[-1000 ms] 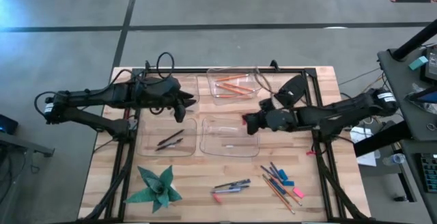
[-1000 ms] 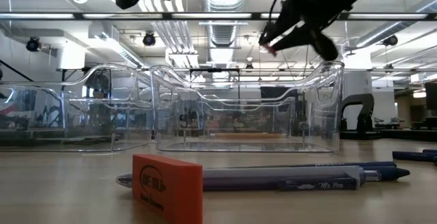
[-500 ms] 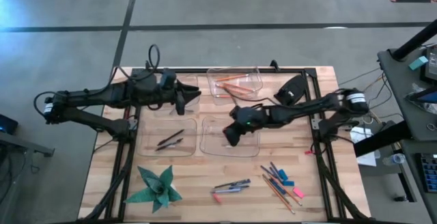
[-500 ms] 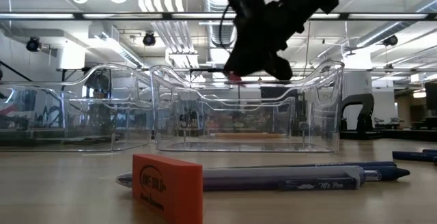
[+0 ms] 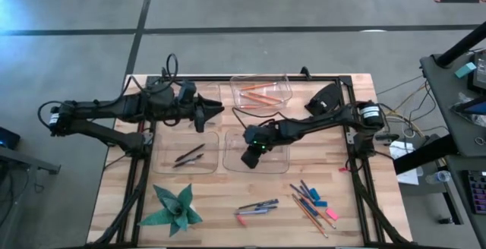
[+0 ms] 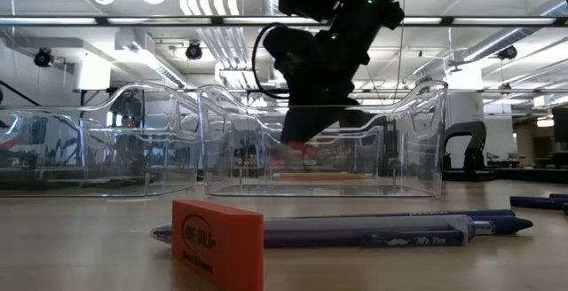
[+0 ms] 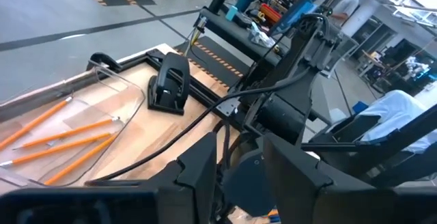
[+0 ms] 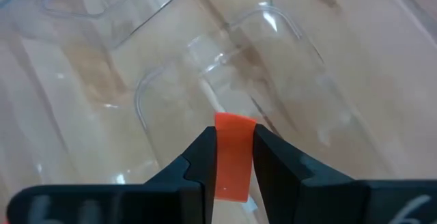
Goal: Sort crayons/erasers/pens/pencils in bins
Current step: Put the orange eraser into the bottom right transparent bin
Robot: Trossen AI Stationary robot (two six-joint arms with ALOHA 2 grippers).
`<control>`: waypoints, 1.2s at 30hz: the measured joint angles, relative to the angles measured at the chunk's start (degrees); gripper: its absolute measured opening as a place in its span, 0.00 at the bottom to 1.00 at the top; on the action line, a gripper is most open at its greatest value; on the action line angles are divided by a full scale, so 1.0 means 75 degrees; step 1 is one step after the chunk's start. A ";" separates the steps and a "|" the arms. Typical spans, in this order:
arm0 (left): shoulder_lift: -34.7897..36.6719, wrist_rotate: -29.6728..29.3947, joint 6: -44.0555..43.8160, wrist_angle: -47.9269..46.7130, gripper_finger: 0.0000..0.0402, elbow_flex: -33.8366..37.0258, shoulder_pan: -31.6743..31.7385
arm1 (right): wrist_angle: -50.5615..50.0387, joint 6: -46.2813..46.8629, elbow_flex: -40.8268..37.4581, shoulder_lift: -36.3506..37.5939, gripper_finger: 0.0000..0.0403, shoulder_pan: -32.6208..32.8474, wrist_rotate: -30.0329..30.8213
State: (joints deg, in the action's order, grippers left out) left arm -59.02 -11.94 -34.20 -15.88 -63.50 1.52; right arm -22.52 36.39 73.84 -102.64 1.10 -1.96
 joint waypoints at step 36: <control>0.0003 -0.0003 0.0006 -0.0009 0.27 0.0016 -0.0008 | 0.0005 -0.0009 0.0456 -0.0532 0.20 0.0003 -0.0003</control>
State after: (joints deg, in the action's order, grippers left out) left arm -59.00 -11.97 -34.15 -15.94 -63.37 1.45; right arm -22.48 36.32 77.25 -106.63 1.13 -1.98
